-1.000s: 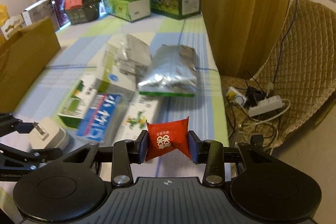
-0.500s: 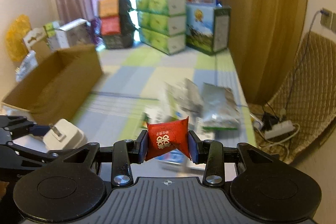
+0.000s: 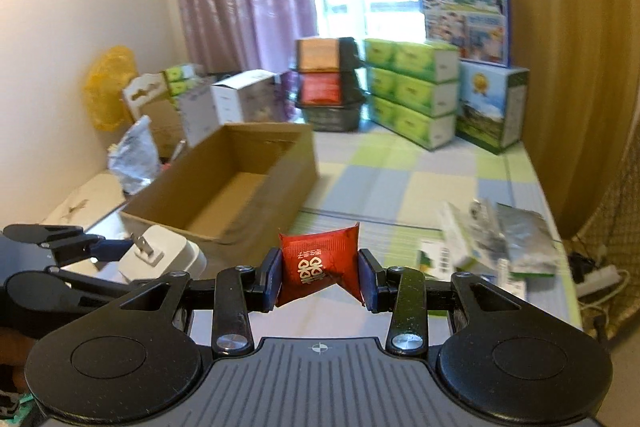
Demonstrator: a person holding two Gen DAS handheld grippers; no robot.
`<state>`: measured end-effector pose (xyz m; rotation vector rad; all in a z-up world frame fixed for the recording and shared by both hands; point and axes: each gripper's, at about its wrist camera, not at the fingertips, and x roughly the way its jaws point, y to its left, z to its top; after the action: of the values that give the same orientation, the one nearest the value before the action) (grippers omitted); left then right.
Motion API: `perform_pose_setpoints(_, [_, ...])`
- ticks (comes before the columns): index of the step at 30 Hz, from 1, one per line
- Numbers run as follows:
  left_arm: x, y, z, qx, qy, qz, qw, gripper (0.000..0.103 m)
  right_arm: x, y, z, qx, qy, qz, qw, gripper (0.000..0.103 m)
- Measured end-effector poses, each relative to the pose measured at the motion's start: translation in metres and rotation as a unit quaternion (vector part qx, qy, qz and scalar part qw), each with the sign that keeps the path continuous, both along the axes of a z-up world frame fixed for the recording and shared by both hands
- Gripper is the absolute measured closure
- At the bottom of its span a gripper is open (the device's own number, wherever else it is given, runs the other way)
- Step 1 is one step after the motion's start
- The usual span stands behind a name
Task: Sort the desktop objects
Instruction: 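Carry the plug and red packet in both tools over the cardboard box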
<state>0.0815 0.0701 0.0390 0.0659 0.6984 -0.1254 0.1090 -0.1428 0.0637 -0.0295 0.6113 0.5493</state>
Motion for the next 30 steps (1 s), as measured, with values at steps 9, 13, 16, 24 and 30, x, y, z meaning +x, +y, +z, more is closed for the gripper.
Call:
perform_pose_setpoints(9, [-0.027, 0.056, 0.013, 0.010, -0.010, 0.051, 0.9986, 0.042, -0.014, 0.055, 0.002, 0.006, -0.003, 0.042, 0.999, 0.066])
perform_pose_setpoints(13, [-0.032, 0.076, 0.016, 0.011, -0.012, 0.067, 0.9976, 0.042, -0.011, 0.077, 0.001, 0.005, -0.001, 0.056, 0.998, 0.066])
perform_pose_setpoints(16, [-0.029, 0.088, 0.017, 0.012, -0.013, 0.075, 0.9970, 0.042, -0.006, 0.090, -0.001, 0.003, 0.002, 0.063, 0.998, 0.066])
perform_pose_setpoints(24, [-0.002, 0.122, 0.019, 0.016, -0.011, 0.086, 0.9961, 0.042, 0.018, 0.127, -0.010, -0.006, 0.012, 0.063, 0.998, 0.066])
perform_pose_setpoints(30, [0.031, 0.140, 0.018, 0.020, -0.001, 0.084, 0.9963, 0.042, 0.047, 0.149, -0.020, -0.006, 0.023, 0.061, 0.998, 0.066])
